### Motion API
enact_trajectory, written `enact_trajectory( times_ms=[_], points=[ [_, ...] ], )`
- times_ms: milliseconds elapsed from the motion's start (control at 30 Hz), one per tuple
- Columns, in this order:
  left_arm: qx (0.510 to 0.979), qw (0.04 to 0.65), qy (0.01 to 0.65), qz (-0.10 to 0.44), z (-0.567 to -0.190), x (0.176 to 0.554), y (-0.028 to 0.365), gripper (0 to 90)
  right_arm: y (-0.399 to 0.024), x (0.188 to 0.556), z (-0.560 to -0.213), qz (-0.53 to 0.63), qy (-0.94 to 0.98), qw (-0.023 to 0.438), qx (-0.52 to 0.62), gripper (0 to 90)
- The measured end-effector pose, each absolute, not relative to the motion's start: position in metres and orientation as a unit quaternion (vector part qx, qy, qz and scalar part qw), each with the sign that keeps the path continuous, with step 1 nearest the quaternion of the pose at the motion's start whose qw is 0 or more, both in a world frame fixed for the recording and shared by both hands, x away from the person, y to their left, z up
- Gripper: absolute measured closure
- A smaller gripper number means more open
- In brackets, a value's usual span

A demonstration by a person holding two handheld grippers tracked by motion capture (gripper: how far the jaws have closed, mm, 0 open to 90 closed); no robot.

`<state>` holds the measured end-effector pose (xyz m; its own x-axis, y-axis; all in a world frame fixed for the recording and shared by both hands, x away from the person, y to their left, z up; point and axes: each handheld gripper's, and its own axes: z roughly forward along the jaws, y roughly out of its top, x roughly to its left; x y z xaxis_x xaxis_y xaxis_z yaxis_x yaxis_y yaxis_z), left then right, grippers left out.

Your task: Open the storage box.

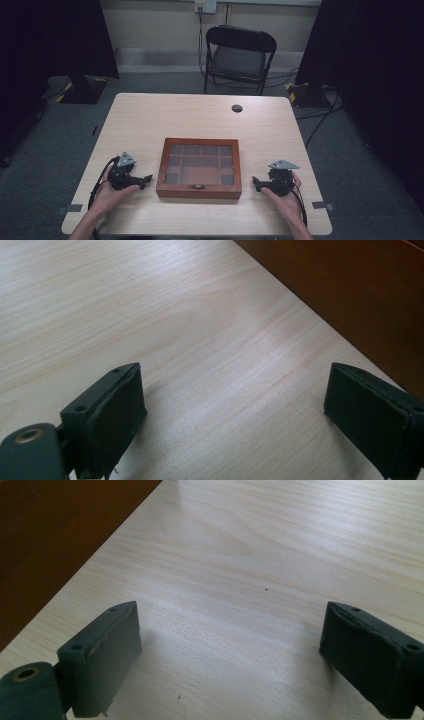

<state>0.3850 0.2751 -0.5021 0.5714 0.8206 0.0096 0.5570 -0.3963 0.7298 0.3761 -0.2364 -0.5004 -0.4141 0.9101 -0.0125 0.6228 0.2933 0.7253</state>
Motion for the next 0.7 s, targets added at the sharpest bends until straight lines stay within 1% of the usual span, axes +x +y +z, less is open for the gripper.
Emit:
enact_trajectory(
  times_ms=[400,433,467,533,600,700],
  points=[
    [0.814,0.35,0.424,0.188,-0.502,0.385,0.275,8.6,-0.236,0.376,-0.5,0.328,0.772,0.219,0.499,9.1],
    [0.814,0.35,0.424,0.188,-0.502,0.385,0.275,8.6,-0.237,0.376,-0.499,0.325,0.774,0.218,0.498,11.9],
    [0.814,0.35,0.424,0.188,-0.502,0.385,0.275,8.6,-0.237,0.376,-0.498,0.326,0.776,0.216,0.495,17.7],
    [0.814,0.35,0.423,0.188,-0.502,0.385,0.275,8.6,-0.237,0.377,-0.494,0.321,0.78,0.207,0.495,21.6],
    [0.814,0.35,0.423,0.188,-0.502,0.385,0.275,8.6,-0.238,0.376,-0.491,0.337,0.775,0.212,0.491,27.2],
    [0.814,0.35,0.423,0.188,-0.502,0.385,0.275,8.6,-0.239,0.375,-0.488,0.347,0.773,0.197,0.494,28.0]
  ],
)
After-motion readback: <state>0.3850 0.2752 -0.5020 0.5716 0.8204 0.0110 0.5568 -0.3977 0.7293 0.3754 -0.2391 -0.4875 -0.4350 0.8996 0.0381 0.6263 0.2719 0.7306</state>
